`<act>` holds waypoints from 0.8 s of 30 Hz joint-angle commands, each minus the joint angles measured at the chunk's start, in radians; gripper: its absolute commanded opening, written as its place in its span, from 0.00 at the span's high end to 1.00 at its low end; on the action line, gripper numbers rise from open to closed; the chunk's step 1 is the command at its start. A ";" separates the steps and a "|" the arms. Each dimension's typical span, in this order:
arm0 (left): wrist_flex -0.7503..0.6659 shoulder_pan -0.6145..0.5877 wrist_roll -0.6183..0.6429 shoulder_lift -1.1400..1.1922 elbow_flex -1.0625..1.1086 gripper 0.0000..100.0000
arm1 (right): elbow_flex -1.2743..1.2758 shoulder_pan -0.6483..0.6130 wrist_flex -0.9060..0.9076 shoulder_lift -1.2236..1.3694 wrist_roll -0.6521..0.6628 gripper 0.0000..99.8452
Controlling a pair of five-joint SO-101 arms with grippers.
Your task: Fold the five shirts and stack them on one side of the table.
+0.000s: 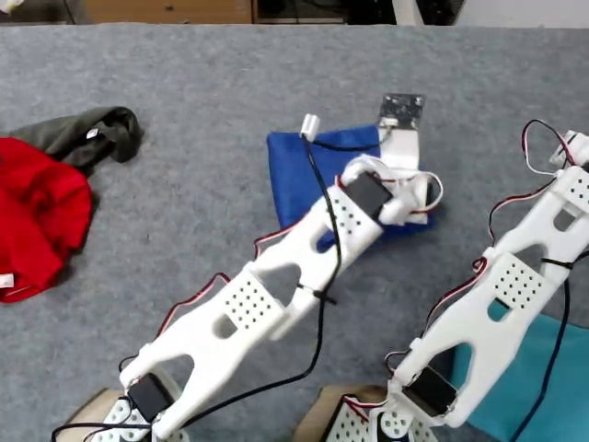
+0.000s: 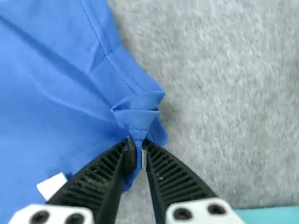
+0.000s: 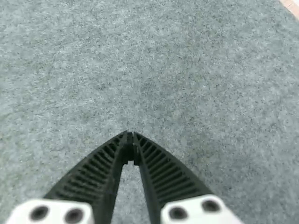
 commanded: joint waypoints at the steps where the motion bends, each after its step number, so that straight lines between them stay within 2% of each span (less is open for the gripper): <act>1: 0.028 0.046 0.009 -0.018 -0.029 0.96 | -0.039 0.008 -0.023 -0.028 -0.005 1.00; 6: 0.026 0.051 0.009 -0.018 -0.031 0.96 | -0.039 0.010 -0.023 -0.028 -0.005 1.00; 10: 0.032 0.037 0.012 -0.025 -0.031 0.84 | -0.039 0.010 -0.023 -0.028 -0.005 1.00; 13: 0.032 0.023 0.074 -0.027 -0.032 0.78 | -0.039 0.010 -0.023 -0.028 -0.005 1.00; 19: 0.034 -0.020 0.084 -0.033 -0.054 0.79 | -0.039 0.008 -0.023 -0.028 -0.005 1.00; 24: 0.000 -0.193 0.081 -0.079 -0.021 0.87 | -0.039 0.007 -0.023 -0.028 -0.005 1.00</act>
